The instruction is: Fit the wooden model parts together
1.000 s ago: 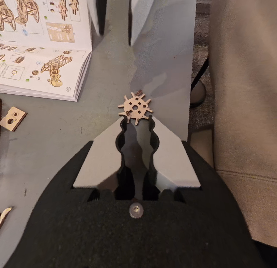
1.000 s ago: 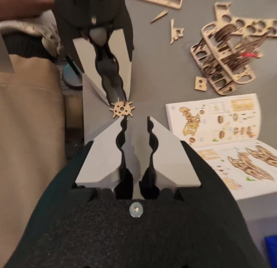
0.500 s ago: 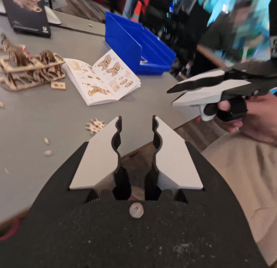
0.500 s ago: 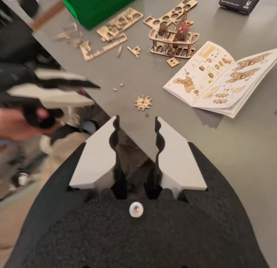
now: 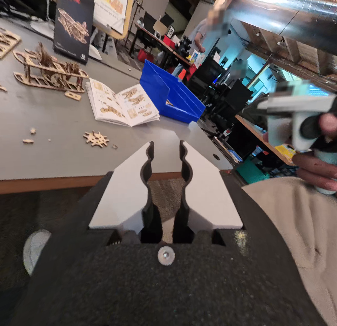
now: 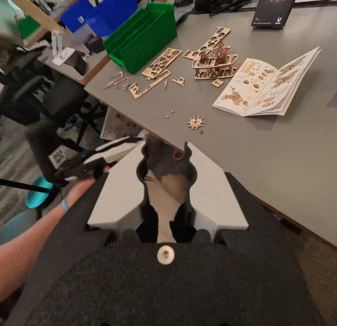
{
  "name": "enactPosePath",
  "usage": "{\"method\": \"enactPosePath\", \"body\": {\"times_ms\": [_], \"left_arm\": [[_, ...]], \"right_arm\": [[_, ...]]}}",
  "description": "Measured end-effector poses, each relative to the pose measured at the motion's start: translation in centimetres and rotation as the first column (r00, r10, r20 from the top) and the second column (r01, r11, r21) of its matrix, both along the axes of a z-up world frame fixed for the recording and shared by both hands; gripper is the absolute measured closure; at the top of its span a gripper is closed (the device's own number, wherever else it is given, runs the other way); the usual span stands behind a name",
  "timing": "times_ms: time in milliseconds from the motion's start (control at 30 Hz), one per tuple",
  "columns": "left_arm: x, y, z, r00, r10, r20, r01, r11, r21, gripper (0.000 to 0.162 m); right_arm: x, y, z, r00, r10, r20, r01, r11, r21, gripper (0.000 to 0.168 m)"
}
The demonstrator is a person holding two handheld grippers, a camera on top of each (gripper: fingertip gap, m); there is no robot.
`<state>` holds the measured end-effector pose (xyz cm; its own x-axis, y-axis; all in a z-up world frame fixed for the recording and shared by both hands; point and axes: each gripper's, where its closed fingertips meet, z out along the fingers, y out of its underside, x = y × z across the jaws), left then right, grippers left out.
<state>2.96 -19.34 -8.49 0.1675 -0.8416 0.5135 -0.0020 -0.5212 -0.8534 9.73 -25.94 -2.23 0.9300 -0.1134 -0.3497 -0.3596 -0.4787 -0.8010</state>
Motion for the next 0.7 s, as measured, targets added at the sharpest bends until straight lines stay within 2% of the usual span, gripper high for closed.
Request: {"method": "enactPosePath", "body": {"times_ms": [33,167,233,333,367,433,533,633,667,700], "left_arm": [[0.2,0.6,0.1,1.0,0.023,-0.008,-0.023,1.0,0.017,0.137],[0.7,3.4,-2.2,0.985,0.116,-0.13,-0.115,0.993,0.02,0.137],[0.6,4.7,-4.1,0.971,0.152,-0.182,-0.154,0.988,0.003,0.137],[1.1,6.3,-6.4,0.966,0.194,-0.171,-0.191,0.981,0.034,0.136],[1.5,6.6,-7.1,0.966,0.182,-0.186,-0.182,0.983,0.018,0.136],[2.7,6.3,-6.4,0.987,0.067,-0.143,-0.073,0.997,-0.035,0.135],[2.9,7.5,-5.2,0.993,0.025,-0.116,-0.015,0.996,0.089,0.134],[2.6,9.3,-7.3,0.977,0.044,-0.211,0.009,0.97,0.244,0.134],[2.6,10.0,-8.2,0.968,0.07,-0.241,-0.015,0.975,0.22,0.134],[3.0,9.8,-8.0,0.976,0.017,-0.217,0.018,0.987,0.159,0.134]], "right_arm": [[0.7,0.2,-1.1,0.999,0.015,0.045,-0.013,1.0,-0.028,0.131],[3.1,2.0,-7.4,0.972,0.143,0.189,-0.119,0.984,-0.129,0.135],[4.4,3.5,-9.5,0.958,0.174,0.229,-0.158,0.983,-0.089,0.133],[6.8,5.7,-10.9,0.961,0.187,0.202,-0.185,0.982,-0.028,0.135],[7.3,6.5,-11.3,0.961,0.205,0.187,-0.207,0.978,-0.009,0.133],[8.1,8.0,-12.3,0.95,0.236,0.204,-0.239,0.971,-0.006,0.134],[7.2,10.5,-13.7,0.889,0.354,0.29,-0.381,0.924,0.041,0.139],[5.2,11.7,-16.8,0.787,0.536,0.306,-0.541,0.838,-0.075,0.143],[4.5,12.2,-17.4,0.759,0.575,0.304,-0.577,0.811,-0.094,0.147],[4.1,12.7,-17.9,0.741,0.6,0.301,-0.596,0.795,-0.115,0.148]]}}
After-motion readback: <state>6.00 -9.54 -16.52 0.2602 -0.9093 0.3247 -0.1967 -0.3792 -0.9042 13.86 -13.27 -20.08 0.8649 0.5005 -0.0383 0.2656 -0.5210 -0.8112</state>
